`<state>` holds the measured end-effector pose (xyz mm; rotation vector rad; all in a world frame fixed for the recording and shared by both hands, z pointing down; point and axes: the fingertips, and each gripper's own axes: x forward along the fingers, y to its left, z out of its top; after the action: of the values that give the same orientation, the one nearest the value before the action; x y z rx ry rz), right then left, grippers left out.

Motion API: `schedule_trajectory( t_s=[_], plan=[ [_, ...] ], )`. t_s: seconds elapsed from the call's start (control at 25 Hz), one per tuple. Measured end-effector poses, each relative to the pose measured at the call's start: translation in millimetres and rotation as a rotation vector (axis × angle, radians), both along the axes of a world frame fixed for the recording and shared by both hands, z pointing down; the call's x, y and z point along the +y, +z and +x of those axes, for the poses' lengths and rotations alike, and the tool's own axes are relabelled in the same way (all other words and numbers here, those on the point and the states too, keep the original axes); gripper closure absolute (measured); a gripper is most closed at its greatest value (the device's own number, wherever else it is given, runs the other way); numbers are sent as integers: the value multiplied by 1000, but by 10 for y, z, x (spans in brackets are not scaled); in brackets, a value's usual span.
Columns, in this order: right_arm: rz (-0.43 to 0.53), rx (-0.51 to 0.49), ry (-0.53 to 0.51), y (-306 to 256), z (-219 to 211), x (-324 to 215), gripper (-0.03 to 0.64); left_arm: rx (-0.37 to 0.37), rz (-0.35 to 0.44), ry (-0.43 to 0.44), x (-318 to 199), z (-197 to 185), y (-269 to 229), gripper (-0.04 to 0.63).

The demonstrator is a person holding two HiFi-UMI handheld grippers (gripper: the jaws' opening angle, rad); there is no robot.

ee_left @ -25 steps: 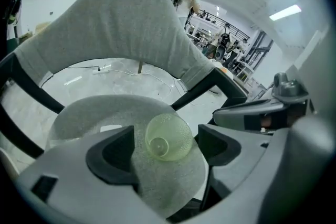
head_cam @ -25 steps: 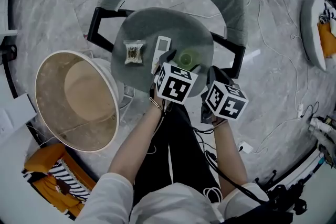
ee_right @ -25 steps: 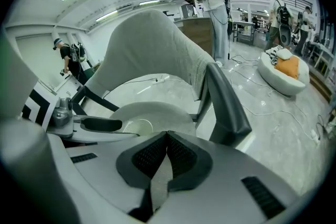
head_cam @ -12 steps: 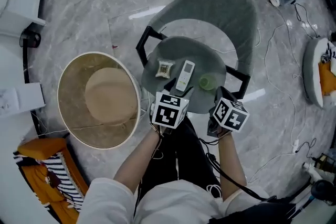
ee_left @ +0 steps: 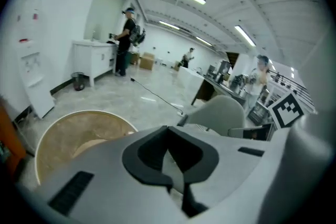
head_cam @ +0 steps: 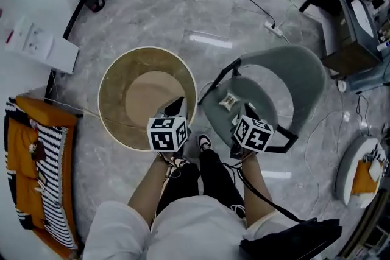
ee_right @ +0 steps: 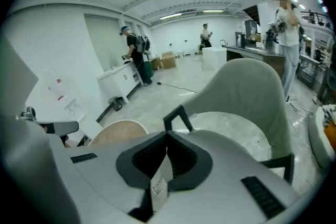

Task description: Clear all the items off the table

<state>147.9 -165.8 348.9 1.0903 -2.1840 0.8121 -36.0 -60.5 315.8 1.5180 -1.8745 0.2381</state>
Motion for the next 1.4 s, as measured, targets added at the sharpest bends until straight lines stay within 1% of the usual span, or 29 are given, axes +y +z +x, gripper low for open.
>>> schedule_trajectory(
  t_s=[0.16, 0.28, 0.44, 0.56, 0.64, 0.72, 0.84, 0.92, 1.04, 1.16, 1.4],
  plan=[
    [17, -29, -176, -303, -859, 245, 593, -11, 64, -226, 691, -779, -458, 588],
    [13, -48, -299, -487, -1413, 610, 593, -30, 95, -381, 1314, -1198, -762, 588],
    [23, -77, -441, -722, -1905, 1043, 592, -54, 128, -587, 2110, -1500, -1055, 588],
    [32, -108, -523, -921, -2185, 1315, 592, -86, 136, -676, 2614, -1636, -1239, 588],
    [56, -127, -573, -1083, -2386, 1481, 592, -120, 140, -713, 2910, -1725, -1379, 588],
    [83, -152, -597, -1248, -2522, 1588, 593, -154, 145, -730, 3107, -1770, -1511, 588],
    [99, -195, -608, -1471, -2632, 1687, 594, -184, 155, -732, 3212, -1816, -1687, 588],
    [116, -199, -633, -1580, -2679, 1766, 592, -195, 168, -741, 3251, -1855, -1774, 588],
    [144, -172, -684, -1610, -2664, 1817, 593, -196, 185, -759, 3259, -1832, -1814, 588],
    [154, -150, -714, -1628, -2618, 1783, 592, -181, 188, -774, 3223, -1782, -1797, 588],
    [168, -185, -724, -1769, -2540, 1658, 592, -153, 182, -789, 3100, -1682, -1713, 588]
  ],
)
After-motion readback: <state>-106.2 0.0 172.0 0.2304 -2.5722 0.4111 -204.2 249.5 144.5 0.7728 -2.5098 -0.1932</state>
